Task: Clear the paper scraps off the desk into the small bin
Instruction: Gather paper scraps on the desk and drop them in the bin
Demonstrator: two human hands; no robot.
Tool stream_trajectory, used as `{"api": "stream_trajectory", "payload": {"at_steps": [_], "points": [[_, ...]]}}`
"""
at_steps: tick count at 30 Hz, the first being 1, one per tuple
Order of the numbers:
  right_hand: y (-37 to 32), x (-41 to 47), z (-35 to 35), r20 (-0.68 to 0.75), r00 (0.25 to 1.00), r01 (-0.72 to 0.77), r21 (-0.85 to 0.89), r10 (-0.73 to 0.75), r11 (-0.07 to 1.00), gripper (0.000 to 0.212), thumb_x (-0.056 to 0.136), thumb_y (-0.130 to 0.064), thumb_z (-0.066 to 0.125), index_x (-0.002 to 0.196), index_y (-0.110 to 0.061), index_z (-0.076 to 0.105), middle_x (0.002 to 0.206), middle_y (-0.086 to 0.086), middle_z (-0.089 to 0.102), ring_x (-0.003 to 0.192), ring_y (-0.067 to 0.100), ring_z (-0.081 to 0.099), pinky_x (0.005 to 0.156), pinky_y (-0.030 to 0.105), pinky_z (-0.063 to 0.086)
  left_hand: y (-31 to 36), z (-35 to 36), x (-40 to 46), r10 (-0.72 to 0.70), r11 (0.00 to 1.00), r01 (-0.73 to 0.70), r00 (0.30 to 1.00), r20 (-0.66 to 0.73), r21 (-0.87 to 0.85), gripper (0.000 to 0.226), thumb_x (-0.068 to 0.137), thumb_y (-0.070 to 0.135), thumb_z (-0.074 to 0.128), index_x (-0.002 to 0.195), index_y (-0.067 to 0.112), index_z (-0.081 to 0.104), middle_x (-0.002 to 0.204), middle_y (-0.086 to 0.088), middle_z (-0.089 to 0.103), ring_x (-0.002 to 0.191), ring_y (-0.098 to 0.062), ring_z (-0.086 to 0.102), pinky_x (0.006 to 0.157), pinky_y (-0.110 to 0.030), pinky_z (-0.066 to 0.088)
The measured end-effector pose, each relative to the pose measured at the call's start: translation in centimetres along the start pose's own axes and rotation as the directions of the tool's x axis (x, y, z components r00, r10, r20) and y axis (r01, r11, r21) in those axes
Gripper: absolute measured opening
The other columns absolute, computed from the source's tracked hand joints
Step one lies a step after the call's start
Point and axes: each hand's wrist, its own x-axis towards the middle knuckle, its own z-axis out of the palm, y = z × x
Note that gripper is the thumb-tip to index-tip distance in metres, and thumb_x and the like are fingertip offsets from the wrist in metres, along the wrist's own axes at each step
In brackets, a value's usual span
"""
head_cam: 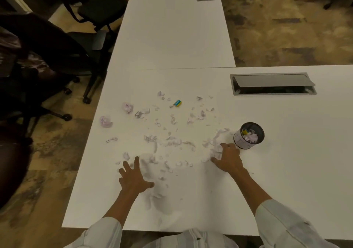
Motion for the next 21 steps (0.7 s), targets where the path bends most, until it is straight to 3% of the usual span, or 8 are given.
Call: {"api": "stream_trajectory", "payload": {"at_steps": [3,6,9,15,18,21], "points": [[-1.7,0.6,1.6,-0.092,0.994,-0.060,-0.037,0.056,0.998,0.074,0.087,-0.052,0.060,0.141,-0.008,0.036,0.140,0.023,0.035,0.130,0.038,0.032,0.107,0.043,0.028,-1.4,0.9,0.2,0.001,0.995,0.002,1.000,0.023,-0.105,0.122,0.062,0.056,0.082,0.151,0.027,0.004,0.148,-0.019,0.014,0.136,-0.040,0.025,0.103,-0.047,0.041],[-4.4,1.0,3.2,-0.167,0.986,-0.024,0.010,0.026,1.000,0.072,0.085,-0.053,0.061,0.138,-0.008,0.040,0.136,0.020,0.037,0.121,0.039,0.035,0.098,0.044,0.040,-1.8,1.5,0.5,0.054,0.975,-0.057,0.998,-0.020,-0.215,0.112,0.062,0.050,0.085,0.149,0.025,0.019,0.138,-0.015,0.027,0.129,-0.035,0.036,0.096,-0.043,0.047],[-7.4,1.6,4.3,-0.180,0.982,0.056,-0.027,-0.060,0.998,0.073,0.084,-0.057,0.060,0.138,-0.011,0.041,0.138,0.018,0.037,0.120,0.038,0.036,0.093,0.044,0.046,-1.2,1.6,1.0,0.124,0.958,-0.125,0.992,-0.022,-0.256,0.109,0.062,0.046,0.086,0.147,0.022,0.023,0.138,-0.013,0.028,0.127,-0.032,0.041,0.093,-0.039,0.051],[-12.4,2.2,6.8,-0.102,0.952,0.269,-0.177,-0.289,0.947,0.087,0.079,-0.071,0.052,0.143,-0.015,0.034,0.146,0.014,0.034,0.126,0.034,0.034,0.097,0.046,0.043,1.0,1.3,1.8,0.286,0.934,-0.284,0.958,-0.022,-0.218,0.113,0.064,0.045,0.085,0.151,0.024,0.014,0.145,-0.011,0.020,0.130,-0.026,0.042,0.091,-0.035,0.053],[-14.0,2.0,7.8,-0.019,0.924,0.365,-0.248,-0.381,0.897,0.103,0.074,-0.079,0.048,0.152,-0.020,0.017,0.157,0.014,0.019,0.136,0.035,0.027,0.105,0.049,0.037,1.9,0.8,2.4,0.342,0.931,-0.339,0.940,0.001,-0.137,0.119,0.061,0.049,0.085,0.151,0.031,0.010,0.146,-0.011,0.020,0.128,-0.028,0.043,0.087,-0.037,0.055],[-15.1,1.4,8.5,0.120,0.875,0.481,-0.333,-0.469,0.811,0.101,0.074,-0.081,0.044,0.153,-0.029,0.010,0.161,0.014,0.007,0.143,0.037,0.017,0.112,0.053,0.027,2.7,0.6,2.8,0.387,0.921,-0.386,0.922,0.011,-0.044,0.112,0.065,0.046,0.084,0.150,0.034,0.013,0.147,-0.011,0.021,0.127,-0.030,0.042,0.088,-0.039,0.055]]}}
